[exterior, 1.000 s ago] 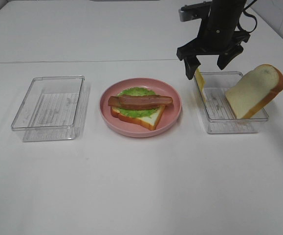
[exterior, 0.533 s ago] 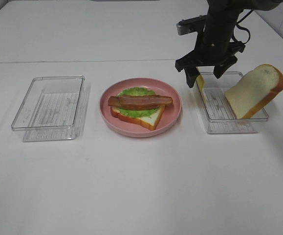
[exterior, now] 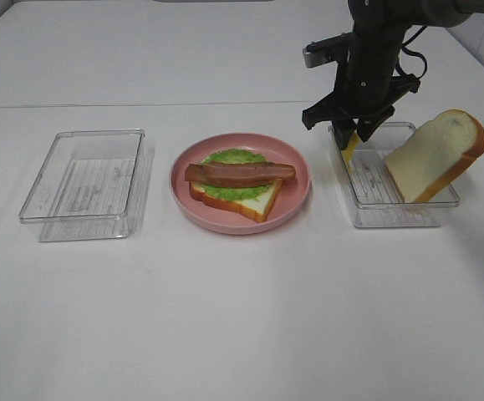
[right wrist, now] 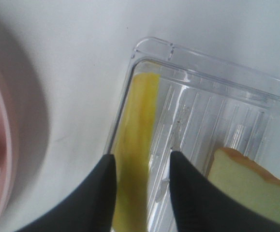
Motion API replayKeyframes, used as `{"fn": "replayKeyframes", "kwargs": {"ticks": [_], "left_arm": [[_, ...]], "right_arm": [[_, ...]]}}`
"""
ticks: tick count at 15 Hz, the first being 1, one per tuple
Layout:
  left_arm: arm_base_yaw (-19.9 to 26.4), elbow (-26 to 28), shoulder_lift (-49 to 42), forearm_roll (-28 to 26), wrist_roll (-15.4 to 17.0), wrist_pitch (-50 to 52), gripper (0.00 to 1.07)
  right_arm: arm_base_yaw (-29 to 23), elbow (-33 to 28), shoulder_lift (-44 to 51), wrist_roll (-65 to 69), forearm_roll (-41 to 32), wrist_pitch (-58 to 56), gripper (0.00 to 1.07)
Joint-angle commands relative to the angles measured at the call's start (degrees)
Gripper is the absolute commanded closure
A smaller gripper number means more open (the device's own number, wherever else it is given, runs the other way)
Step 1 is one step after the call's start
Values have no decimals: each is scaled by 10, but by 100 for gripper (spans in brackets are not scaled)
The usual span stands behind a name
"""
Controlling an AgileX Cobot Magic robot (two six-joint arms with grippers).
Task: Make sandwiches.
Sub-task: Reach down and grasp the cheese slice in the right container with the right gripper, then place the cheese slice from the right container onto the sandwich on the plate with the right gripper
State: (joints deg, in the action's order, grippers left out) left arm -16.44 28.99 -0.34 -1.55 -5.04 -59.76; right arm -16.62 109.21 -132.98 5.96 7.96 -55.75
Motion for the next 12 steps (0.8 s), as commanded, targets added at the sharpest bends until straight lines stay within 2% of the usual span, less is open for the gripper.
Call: {"fn": "replayKeyframes", "kwargs": {"ticks": [1,2,9,12], "left_arm": [[1,-2,-12,-2,3,10,17],[1,-2,-12,-2,3,10,17],[1,-2,-12,-2,3,10,17],[1,-2,-12,-2,3,10,17]], "right_arm": [[1,1,-2,8,7,0,102],[1,1,-2,3,7,-1,107],[1,3,48,1,-12,-15,107],[1,5,117,-36,-80,-16,107]]}}
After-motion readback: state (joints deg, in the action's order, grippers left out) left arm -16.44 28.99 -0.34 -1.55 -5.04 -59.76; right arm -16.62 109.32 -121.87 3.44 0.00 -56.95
